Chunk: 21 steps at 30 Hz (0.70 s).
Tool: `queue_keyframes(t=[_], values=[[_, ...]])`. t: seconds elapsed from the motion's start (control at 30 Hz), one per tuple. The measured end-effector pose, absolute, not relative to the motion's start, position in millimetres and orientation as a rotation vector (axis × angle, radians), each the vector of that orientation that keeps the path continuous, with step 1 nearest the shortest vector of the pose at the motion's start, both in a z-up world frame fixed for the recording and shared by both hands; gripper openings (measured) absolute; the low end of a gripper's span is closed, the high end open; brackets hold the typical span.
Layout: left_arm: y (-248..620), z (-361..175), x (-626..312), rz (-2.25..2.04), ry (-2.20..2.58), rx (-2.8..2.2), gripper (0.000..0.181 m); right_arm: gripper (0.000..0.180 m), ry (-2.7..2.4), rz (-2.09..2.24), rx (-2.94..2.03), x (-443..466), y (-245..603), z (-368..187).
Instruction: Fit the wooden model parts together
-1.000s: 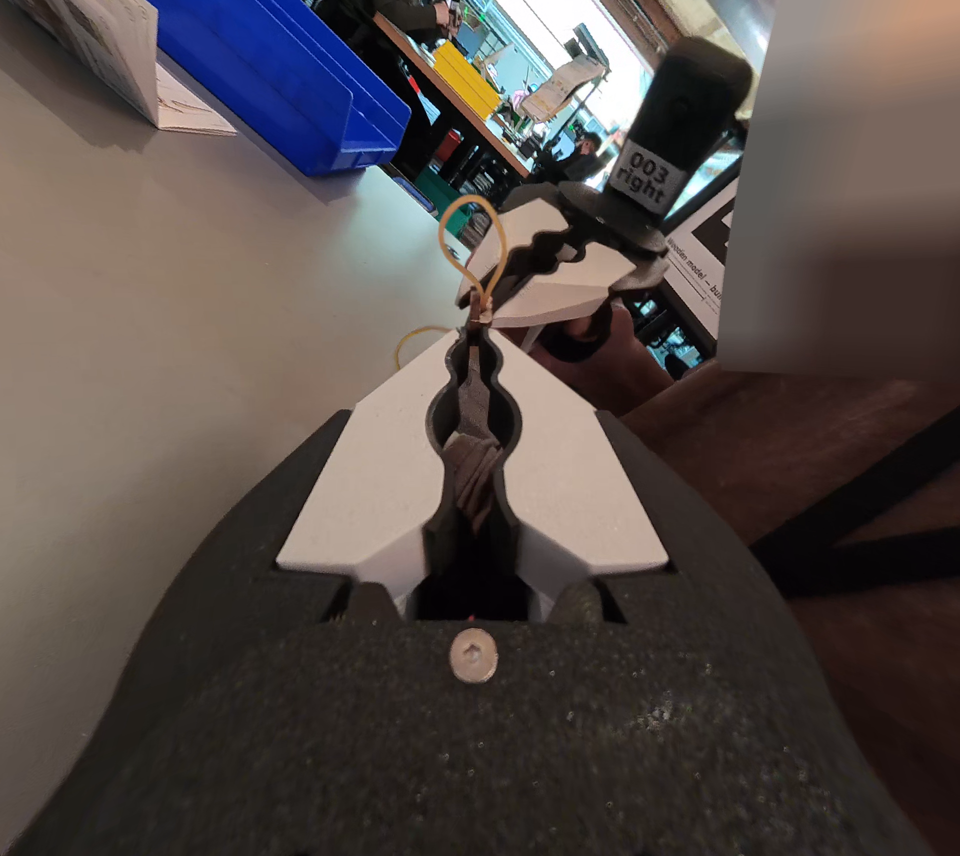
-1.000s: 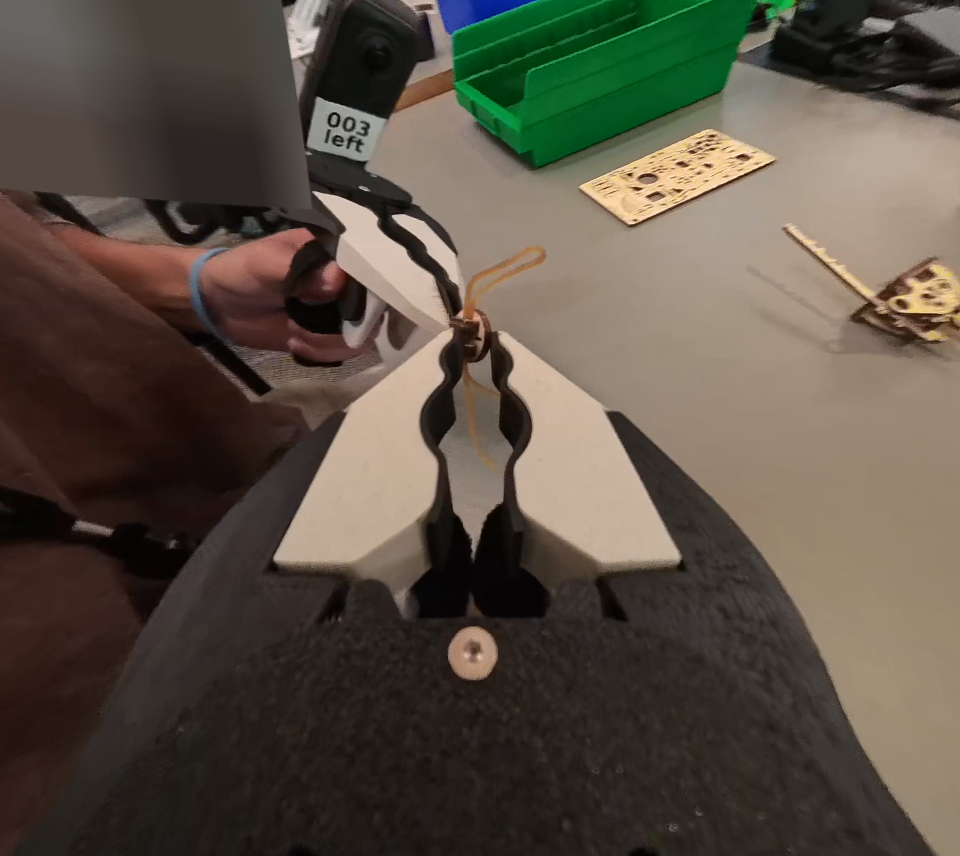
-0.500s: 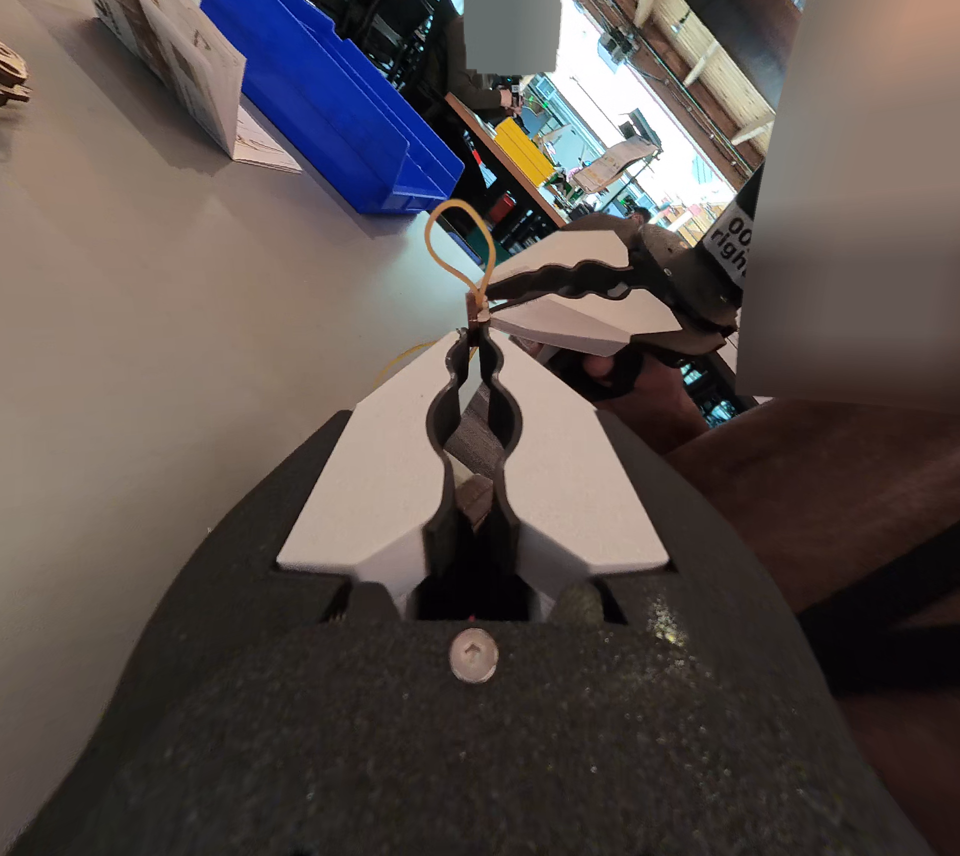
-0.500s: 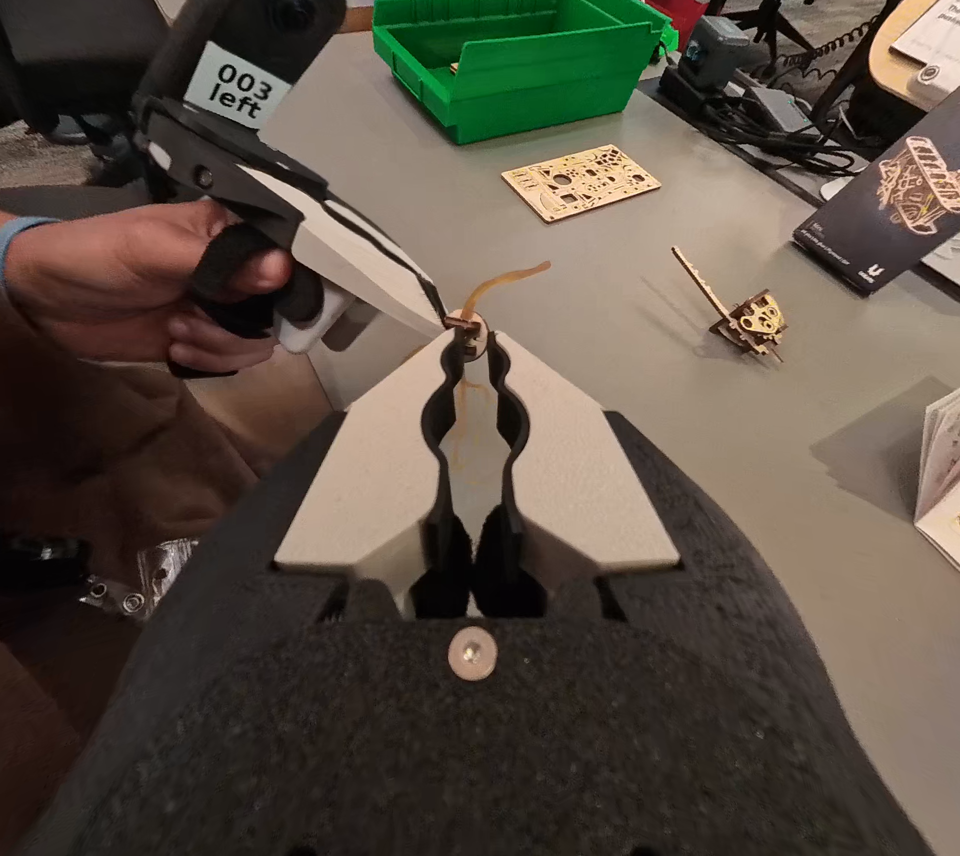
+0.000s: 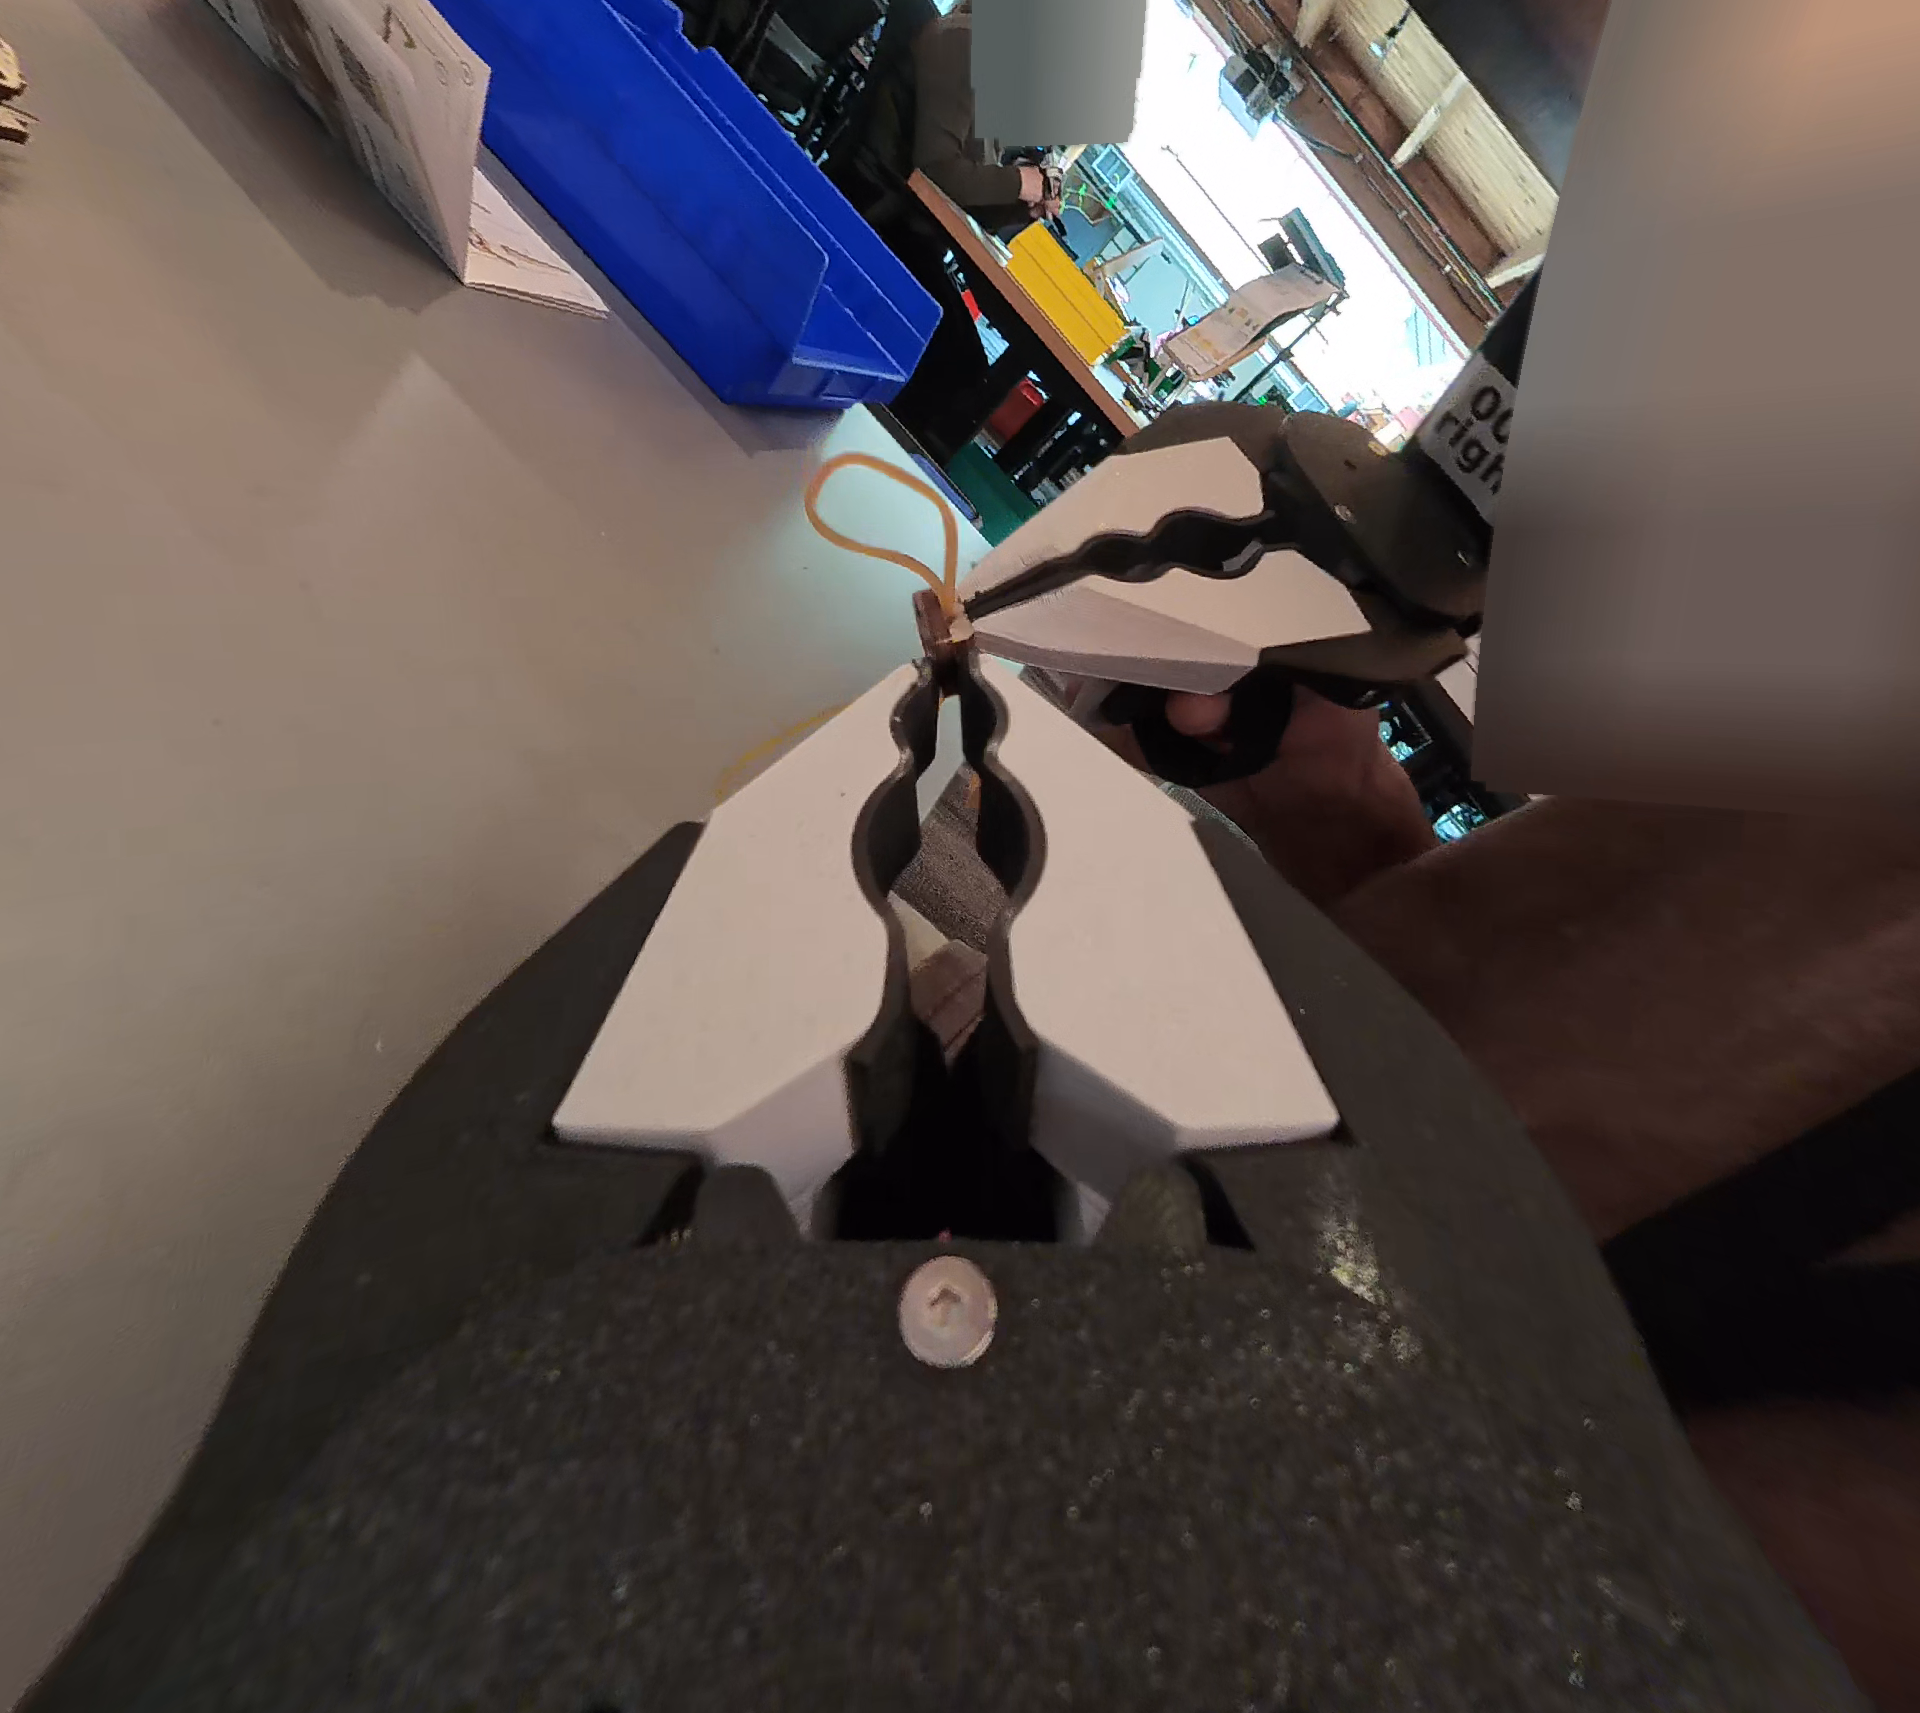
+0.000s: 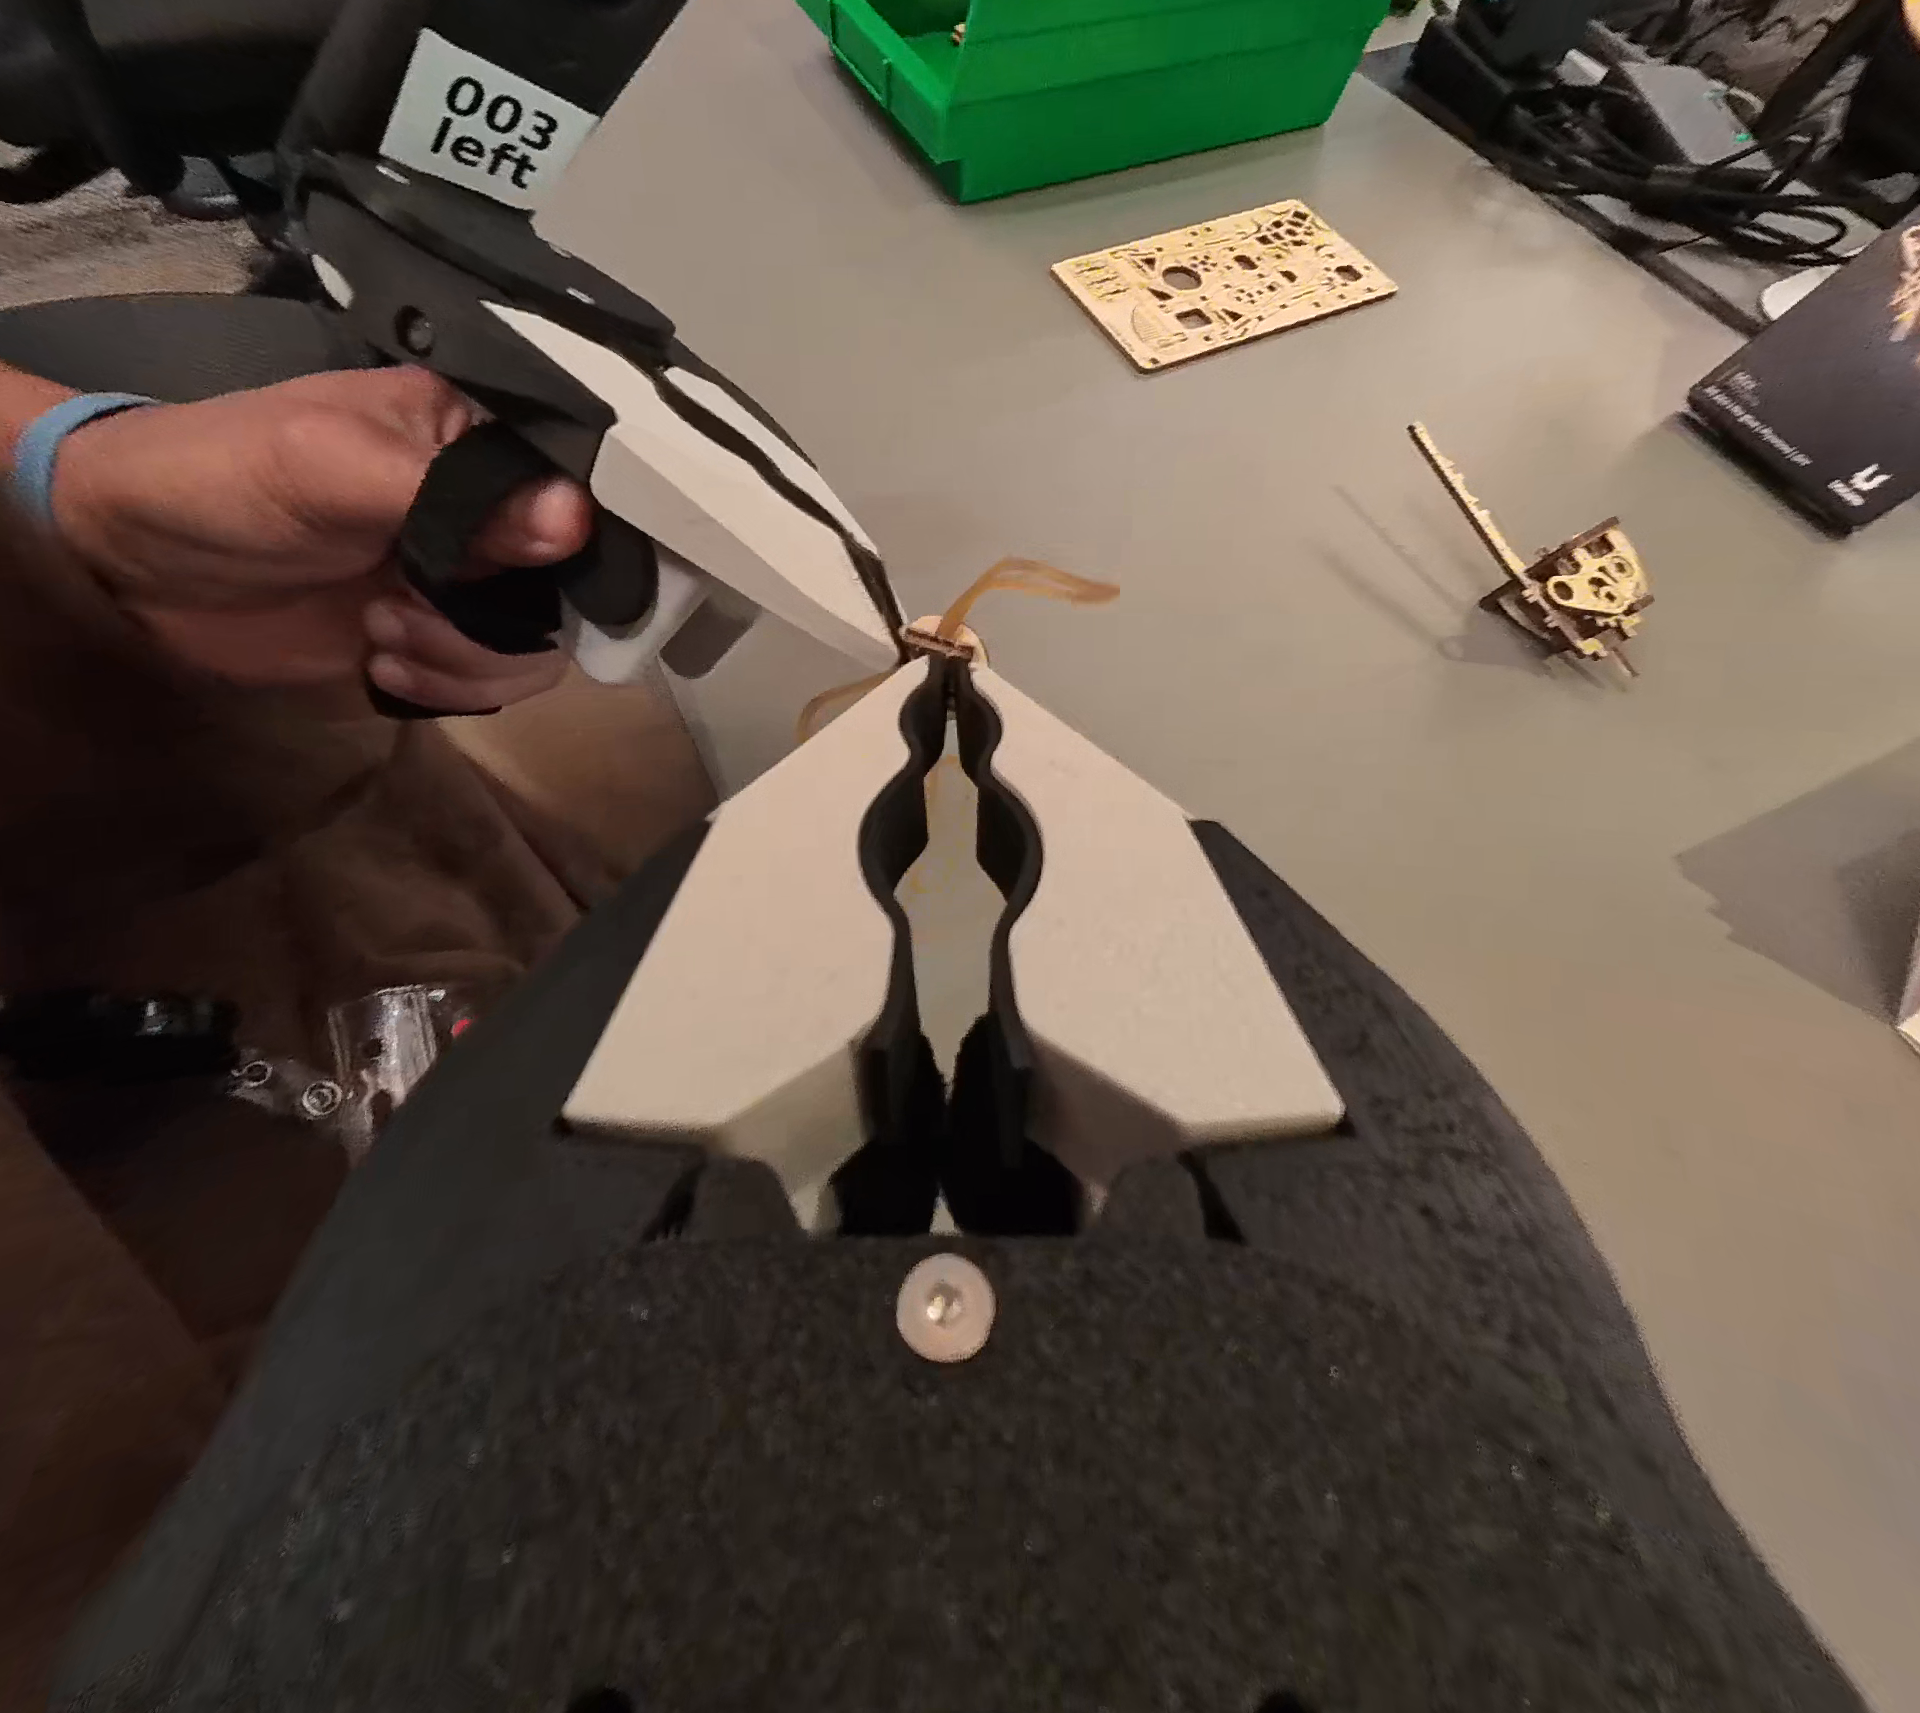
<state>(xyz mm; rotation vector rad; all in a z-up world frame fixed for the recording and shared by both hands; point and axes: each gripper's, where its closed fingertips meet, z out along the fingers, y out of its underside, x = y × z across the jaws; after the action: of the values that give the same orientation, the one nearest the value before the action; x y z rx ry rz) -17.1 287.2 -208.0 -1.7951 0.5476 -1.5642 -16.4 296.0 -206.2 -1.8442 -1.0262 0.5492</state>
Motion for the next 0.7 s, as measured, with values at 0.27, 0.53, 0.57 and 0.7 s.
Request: queue_keyframes(t=[0.27,0.53,0.57,0.7], values=[[289.6,-211.1,-14.7,-1.522,0.58,-1.813,0.001,0.0,-1.029,0.49,-1.852,-12.7,298.1,-209.3],[293.1,-215.4,-16.5,-1.486,0.607,-1.839,0.001,0.0,-0.998,0.491,-1.859,-2.4,302.1,-206.7],[293.6,-215.5,-17.8,-1.5,0.592,-1.84,0.001,0.0,-0.983,0.496,-1.856,0.6,303.3,-205.3],[293.8,-216.2,-19.5,-1.522,0.572,-1.842,0.001,0.0,-1.054,0.521,-1.855,-4.8,295.8,-210.0]])
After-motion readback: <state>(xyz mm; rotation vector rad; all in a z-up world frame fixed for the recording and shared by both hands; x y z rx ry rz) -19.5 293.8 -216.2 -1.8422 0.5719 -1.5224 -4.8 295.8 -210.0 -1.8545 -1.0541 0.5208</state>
